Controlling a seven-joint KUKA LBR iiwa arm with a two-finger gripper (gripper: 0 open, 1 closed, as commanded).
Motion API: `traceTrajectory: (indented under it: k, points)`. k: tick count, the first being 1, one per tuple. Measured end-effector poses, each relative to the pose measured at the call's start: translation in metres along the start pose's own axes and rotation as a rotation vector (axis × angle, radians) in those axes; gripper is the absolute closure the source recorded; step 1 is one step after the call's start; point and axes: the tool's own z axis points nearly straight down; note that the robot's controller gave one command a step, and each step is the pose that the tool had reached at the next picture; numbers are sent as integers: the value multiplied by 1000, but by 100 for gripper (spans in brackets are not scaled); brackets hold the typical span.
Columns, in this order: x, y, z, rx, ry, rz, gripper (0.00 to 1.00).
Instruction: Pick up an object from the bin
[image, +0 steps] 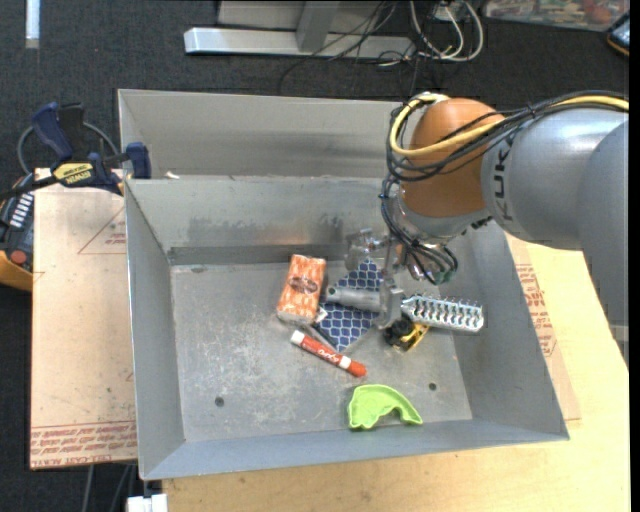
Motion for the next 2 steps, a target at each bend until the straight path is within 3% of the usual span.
traceTrajectory:
  k: [1,2]
  points:
    - [4,-10,2,0,1,15,0]
    - [0,-1,30,0,-4,80,0]
